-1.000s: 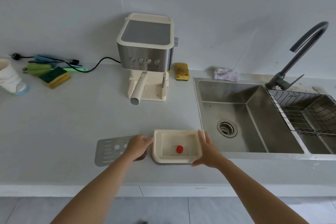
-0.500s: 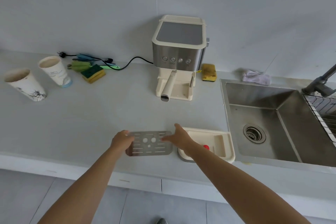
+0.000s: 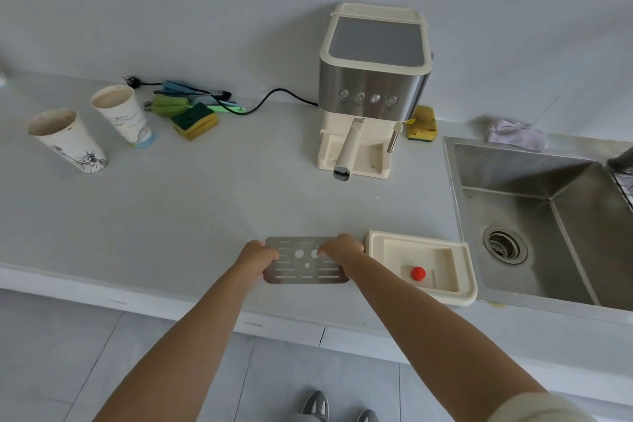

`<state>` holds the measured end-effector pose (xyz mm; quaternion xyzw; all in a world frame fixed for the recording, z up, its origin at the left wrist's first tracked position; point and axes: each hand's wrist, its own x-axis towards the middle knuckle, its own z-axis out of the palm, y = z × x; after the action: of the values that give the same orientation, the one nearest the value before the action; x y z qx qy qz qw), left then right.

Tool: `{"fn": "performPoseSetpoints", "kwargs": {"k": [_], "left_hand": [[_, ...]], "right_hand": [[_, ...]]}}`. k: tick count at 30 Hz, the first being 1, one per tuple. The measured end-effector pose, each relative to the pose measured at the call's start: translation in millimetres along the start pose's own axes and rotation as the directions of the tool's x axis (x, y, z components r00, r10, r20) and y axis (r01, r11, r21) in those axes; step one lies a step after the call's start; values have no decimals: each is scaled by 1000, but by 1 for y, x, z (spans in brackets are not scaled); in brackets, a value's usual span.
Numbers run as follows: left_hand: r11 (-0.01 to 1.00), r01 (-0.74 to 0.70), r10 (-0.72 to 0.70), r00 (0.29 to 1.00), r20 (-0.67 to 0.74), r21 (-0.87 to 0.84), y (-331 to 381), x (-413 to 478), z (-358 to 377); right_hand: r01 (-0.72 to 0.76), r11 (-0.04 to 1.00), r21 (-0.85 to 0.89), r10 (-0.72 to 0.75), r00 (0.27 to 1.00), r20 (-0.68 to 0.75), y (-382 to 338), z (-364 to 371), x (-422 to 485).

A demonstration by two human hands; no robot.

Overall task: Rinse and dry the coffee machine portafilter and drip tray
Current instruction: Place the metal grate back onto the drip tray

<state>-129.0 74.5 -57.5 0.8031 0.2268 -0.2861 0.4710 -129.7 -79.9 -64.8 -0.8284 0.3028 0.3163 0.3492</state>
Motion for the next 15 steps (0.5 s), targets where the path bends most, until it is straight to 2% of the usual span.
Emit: {"fn": "performPoseSetpoints", "kwargs": {"k": [4,8,15], "left_hand": [[994,56,-57,998,0,-96,-2,7,-3],[978,114,-111,993,24,-176,-2,11,-14],[976,136,-143,989,-26,-171,-10,21,-30]], "right_hand": [[-78,994,-79,80,997,14,-4,11,4],[-156,988,1,156,988,-3,-2,21,12],[-142,981,135,150,987,-54,7,27,27]]}}
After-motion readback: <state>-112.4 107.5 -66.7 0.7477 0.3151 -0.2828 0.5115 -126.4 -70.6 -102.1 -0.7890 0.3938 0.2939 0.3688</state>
